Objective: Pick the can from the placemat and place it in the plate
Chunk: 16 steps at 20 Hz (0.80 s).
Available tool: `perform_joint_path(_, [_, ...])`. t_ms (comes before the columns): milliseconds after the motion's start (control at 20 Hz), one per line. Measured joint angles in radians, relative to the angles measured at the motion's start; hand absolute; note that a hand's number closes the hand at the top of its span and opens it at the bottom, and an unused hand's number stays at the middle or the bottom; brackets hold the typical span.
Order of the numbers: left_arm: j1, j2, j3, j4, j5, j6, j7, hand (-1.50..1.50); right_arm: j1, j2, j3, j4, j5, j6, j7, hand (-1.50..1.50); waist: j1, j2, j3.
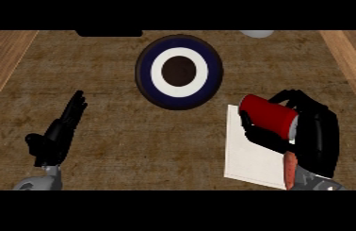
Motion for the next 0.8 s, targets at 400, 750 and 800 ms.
perform_joint_path(400, [-0.014, -0.009, 0.002, 0.023, -0.011, -0.005, -0.011, 0.00, -0.303, 0.072, 0.034, 0.246, 0.009, 0.028, 0.090, 1.50, 0.009, 0.002, 0.000])
perform_joint_path(750, [-0.037, -0.006, 0.010, 0.002, -0.001, -0.013, 0.028, 0.00, -0.555, 0.086, 0.062, 0.589, -0.067, -0.103, 0.109, 1.50, 0.018, 0.004, 0.000])
perform_joint_path(800, [-0.030, -0.009, 0.007, -0.001, -0.007, -0.011, 0.022, 0.00, -0.588, 0.087, 0.071, 0.649, -0.081, -0.137, 0.108, 1.50, 0.021, 0.005, 0.000])
